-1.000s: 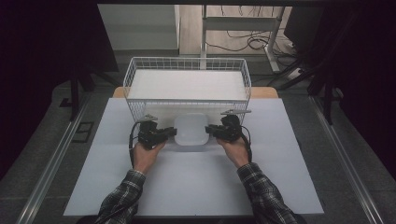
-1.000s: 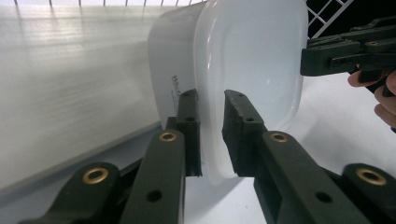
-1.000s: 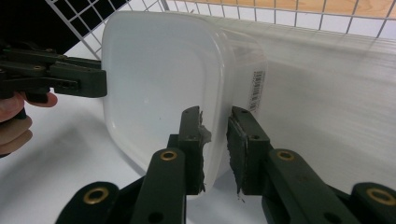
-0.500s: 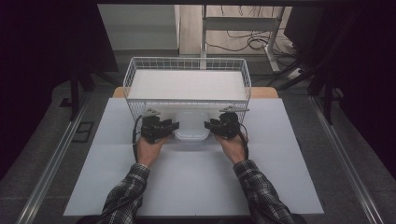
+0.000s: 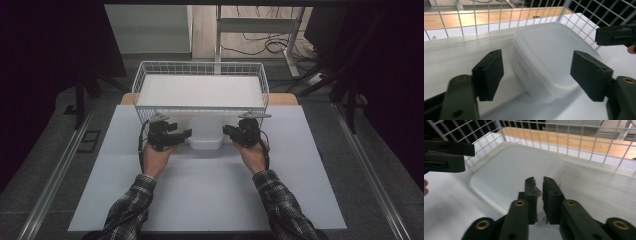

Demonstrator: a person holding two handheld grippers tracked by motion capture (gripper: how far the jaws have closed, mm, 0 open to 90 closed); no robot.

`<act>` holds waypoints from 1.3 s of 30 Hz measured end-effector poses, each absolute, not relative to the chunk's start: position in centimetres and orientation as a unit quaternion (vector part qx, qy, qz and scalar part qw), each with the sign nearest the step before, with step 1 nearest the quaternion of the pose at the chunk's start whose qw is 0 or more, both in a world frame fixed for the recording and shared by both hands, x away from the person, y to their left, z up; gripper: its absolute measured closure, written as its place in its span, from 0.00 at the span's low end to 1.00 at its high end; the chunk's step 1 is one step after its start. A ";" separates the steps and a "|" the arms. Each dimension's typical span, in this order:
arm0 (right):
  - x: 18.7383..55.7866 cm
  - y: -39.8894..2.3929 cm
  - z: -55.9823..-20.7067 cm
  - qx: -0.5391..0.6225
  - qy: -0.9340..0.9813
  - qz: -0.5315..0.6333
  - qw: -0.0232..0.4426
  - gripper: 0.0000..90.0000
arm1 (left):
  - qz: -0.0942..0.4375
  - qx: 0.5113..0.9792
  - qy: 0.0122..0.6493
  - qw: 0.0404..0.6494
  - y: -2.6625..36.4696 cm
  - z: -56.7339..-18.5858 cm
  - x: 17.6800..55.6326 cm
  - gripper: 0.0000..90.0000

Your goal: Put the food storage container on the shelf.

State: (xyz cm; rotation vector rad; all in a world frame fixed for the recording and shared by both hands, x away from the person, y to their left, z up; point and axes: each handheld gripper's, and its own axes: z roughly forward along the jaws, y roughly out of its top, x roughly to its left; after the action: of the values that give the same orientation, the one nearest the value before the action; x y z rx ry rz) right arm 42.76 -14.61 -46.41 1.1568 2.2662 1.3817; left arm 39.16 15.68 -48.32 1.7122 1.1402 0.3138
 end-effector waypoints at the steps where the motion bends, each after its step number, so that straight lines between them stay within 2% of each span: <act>1: 42.5 -14.6 -46.4 0.392 0.780 0.472 0.122 0.95 | 0.130 0.711 0.469 0.507 15.8 -48.3 38.8 0.23; 3: 41.9 -14.6 -46.3 0.387 0.783 0.471 0.125 0.98 | 0.134 0.714 0.461 0.509 16.0 -48.1 37.8 0.20; 14: 39.1 -14.2 -45.9 0.342 0.798 0.483 0.112 0.98 | 0.150 0.735 0.428 0.505 17.5 -48.7 32.2 0.07; 18: 38.3 -13.7 -45.8 0.327 0.809 0.477 0.109 0.98 | 0.154 0.735 0.424 0.507 18.5 -49.0 30.4 0.05; 27: 37.0 -12.3 -46.7 0.299 0.830 0.460 0.106 0.98 | 0.202 0.742 0.420 0.483 20.1 -50.7 25.9 0.03; 39: 37.3 -10.8 -49.0 0.295 0.841 0.445 0.087 0.98 | 0.232 0.756 0.421 0.444 20.6 -51.5 22.8 0.01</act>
State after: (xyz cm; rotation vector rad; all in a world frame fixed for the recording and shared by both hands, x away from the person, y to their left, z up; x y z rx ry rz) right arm 37.29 -10.83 -48.98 0.8780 2.5062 1.3256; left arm 22.80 20.64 -51.51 1.8748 1.0425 0.5749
